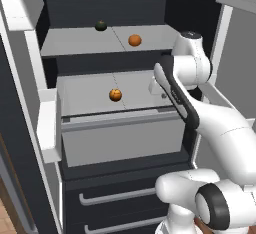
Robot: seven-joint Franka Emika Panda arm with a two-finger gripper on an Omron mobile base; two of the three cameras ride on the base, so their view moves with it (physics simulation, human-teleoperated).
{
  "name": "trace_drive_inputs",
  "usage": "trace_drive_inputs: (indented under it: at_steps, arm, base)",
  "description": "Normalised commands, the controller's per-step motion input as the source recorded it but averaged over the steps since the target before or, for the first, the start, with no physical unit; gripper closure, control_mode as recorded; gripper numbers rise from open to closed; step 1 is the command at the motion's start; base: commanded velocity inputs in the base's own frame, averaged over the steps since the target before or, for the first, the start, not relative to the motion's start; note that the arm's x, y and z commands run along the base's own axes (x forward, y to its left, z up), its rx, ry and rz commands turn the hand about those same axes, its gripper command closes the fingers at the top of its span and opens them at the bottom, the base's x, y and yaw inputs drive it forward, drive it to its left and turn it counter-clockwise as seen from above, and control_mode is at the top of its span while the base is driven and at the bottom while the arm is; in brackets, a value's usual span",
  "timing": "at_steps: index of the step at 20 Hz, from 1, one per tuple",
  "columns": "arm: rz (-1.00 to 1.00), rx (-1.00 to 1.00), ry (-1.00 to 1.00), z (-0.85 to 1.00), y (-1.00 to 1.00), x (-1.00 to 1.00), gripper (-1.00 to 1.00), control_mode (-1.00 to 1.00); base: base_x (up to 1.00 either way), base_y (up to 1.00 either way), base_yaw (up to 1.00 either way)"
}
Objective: Pick up the orange and tangerine from the fridge and place one fruit on each plate on the dining counter.
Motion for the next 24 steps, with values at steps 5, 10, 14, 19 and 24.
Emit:
trace_drive_inputs:
  at_steps: [5, 10, 14, 19, 24]
  arm:
    - [0.0, 0.0, -0.12, 0.0, 0.16, -0.27, -1.0, -1.0]
    - [0.0, -0.02, -0.22, 0.04, 0.3, -0.52, -1.0, -1.0]
    - [0.0, 0.02, -0.3, 0.64, 0.01, -0.25, -1.0, -1.0]
    - [0.0, -0.03, -0.44, 0.91, 0.09, -0.14, -1.0, -1.0]
    - [0.0, -0.02, -0.37, 0.79, 0.25, 0.06, -1.0, -1.0]
  base:
    - [0.0, 0.0, 0.0]
    - [0.0, 0.0, 0.0]
    - [0.0, 0.0, 0.0]
    - [0.0, 0.0, 0.0]
    - [0.0, 0.0, 0.0]
